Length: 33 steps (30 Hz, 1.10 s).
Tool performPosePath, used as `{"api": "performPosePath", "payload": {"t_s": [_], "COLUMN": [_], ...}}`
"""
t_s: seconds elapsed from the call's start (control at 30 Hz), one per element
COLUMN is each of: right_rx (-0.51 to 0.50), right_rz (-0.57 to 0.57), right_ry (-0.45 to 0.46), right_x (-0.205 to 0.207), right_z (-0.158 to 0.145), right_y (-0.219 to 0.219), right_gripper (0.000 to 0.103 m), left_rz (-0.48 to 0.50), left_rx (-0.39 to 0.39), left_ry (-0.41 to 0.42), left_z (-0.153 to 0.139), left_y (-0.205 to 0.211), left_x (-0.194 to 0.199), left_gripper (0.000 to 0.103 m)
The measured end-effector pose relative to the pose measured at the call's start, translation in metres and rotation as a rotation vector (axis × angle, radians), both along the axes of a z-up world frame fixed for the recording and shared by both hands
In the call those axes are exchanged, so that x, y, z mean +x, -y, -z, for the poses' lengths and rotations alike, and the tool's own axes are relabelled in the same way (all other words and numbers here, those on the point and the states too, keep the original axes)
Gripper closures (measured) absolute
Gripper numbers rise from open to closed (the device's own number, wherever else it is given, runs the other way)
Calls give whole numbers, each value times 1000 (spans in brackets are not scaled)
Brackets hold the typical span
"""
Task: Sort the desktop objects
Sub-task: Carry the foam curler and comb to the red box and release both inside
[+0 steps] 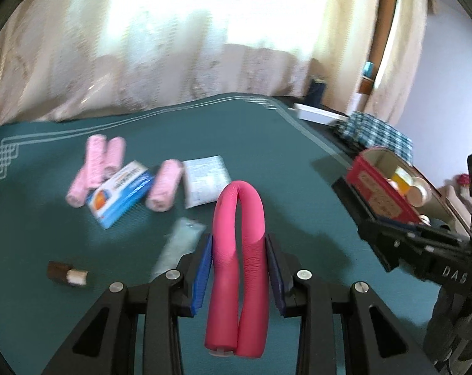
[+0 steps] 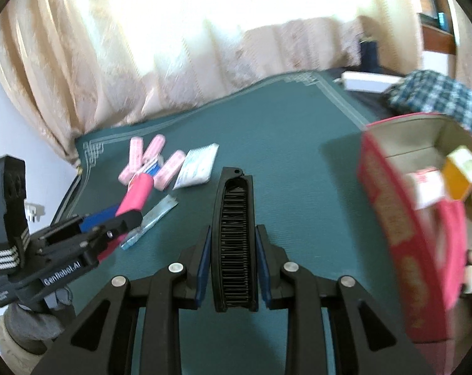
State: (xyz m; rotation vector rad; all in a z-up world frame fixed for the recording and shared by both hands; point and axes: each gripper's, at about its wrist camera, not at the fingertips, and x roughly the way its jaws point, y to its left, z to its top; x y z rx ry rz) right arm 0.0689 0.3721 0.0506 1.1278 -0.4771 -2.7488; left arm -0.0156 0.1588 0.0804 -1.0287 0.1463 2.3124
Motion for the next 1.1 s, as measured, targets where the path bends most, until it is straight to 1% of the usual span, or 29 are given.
{"api": "performPosePath", "payload": {"t_s": [0.2,0.33,0.57,0.77,0.9,1.03,1.1], "right_rx": [4,3,1,3,8,5,3], "right_rz": [108,197,306,352,363,369,372], "right_ry": [-43,-46,-42,-41,-39,-33,-27], "right_x": [29,49,74,84,87,87,86], "right_z": [-17,-18,-16,-15,-13,-10,-8], "right_y": [-54,-96,-152,-177,-186,-193,-197], "right_gripper": [74,74,74,74,74,74,74], "left_rz": [93,151,252,338,382,395,394], "left_rx": [6,5,-1,0,7,13,22], "left_ry": [-10,-15,-22,-34,-38,-33,-12], "left_z": [-6,-10,-17,-24,-27,-25,-22], "left_y": [-49,-82,-140,-187,-212,-231,-237], "left_x": [24,38,59,75,81,82,79], "left_gripper": [68,68,68,68,68,68,67]}}
